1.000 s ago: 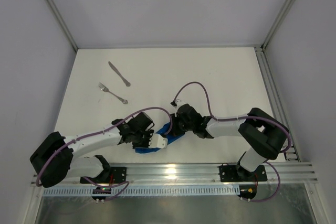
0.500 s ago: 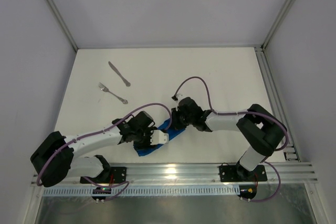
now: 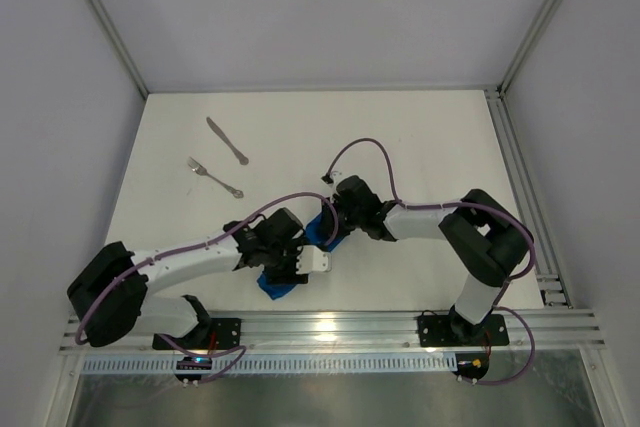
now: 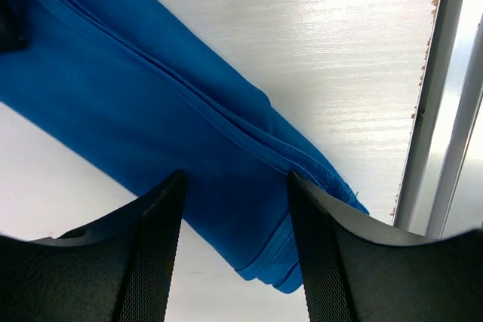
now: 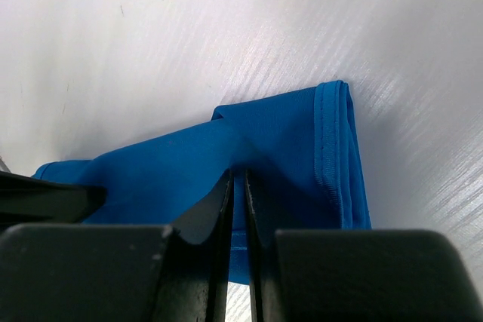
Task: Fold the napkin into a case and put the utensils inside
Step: Smooth out the smaller rectangle-folded napkin at the center of the board.
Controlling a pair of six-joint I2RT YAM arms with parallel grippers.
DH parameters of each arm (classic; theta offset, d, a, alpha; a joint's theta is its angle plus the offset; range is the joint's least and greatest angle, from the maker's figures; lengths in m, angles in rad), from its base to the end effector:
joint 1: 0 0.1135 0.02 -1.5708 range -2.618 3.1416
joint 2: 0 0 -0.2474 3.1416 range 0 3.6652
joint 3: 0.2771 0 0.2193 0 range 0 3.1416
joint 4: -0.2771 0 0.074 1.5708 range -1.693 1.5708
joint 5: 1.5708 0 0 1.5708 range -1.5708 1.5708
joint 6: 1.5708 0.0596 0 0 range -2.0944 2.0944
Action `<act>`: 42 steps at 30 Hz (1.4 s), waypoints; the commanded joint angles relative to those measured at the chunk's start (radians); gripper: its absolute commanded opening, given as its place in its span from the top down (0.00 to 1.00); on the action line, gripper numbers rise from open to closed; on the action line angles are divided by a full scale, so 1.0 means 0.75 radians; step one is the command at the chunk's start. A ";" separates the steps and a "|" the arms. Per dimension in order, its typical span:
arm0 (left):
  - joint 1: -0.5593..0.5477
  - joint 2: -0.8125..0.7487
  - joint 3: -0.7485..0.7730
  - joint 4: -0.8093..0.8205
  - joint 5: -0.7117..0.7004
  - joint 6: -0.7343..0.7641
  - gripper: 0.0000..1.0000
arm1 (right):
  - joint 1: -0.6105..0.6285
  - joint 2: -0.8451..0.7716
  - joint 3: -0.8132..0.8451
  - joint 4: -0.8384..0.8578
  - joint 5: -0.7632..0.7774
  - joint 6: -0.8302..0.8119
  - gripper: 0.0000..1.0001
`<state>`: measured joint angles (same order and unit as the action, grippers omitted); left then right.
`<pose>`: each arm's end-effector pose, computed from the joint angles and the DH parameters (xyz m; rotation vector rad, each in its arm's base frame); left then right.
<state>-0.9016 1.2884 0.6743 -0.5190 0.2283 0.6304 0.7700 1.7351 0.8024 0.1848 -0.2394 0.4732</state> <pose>0.1222 -0.1762 0.1590 1.9306 1.9071 -0.3897 0.2278 0.2406 0.1342 -0.4926 2.4198 0.8678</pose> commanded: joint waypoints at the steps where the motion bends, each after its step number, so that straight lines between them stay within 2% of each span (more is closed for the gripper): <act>1: -0.013 0.065 0.009 0.035 0.033 -0.018 0.41 | -0.008 0.039 0.014 -0.044 0.012 -0.034 0.87; 9: -0.066 0.115 0.048 0.084 0.056 -0.041 0.37 | -0.012 0.047 0.014 -0.032 0.000 -0.026 0.87; 17: -0.097 0.166 0.044 0.109 0.015 -0.041 0.38 | -0.012 0.047 0.016 -0.030 -0.008 -0.019 0.87; 18: -0.111 0.170 0.044 0.115 -0.012 -0.041 0.40 | -0.012 0.047 0.018 -0.030 -0.010 -0.019 0.87; 21: -0.119 0.178 0.042 0.123 -0.036 -0.047 0.60 | -0.012 0.045 0.016 -0.034 -0.010 -0.021 0.87; 22: -0.119 0.162 0.038 0.125 -0.055 -0.047 0.70 | -0.012 0.043 0.016 -0.036 -0.010 -0.023 0.87; 30: -0.119 0.049 0.042 0.125 -0.112 -0.084 0.86 | -0.014 0.037 0.032 -0.056 -0.012 -0.044 0.87; 33: -0.119 0.055 0.032 0.148 -0.153 -0.098 0.98 | -0.018 0.035 0.035 -0.062 -0.014 -0.046 0.87; 38: -0.119 0.045 0.038 0.168 -0.206 -0.131 1.00 | -0.018 0.022 0.030 -0.066 -0.018 -0.054 0.87; 42: -0.119 0.031 0.032 0.219 -0.367 -0.149 1.00 | -0.020 -0.002 0.035 -0.071 -0.053 -0.062 0.85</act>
<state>-0.9897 1.3468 0.6968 -0.4469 0.0692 0.5438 0.7559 1.7458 0.8143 0.1856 -0.2623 0.4572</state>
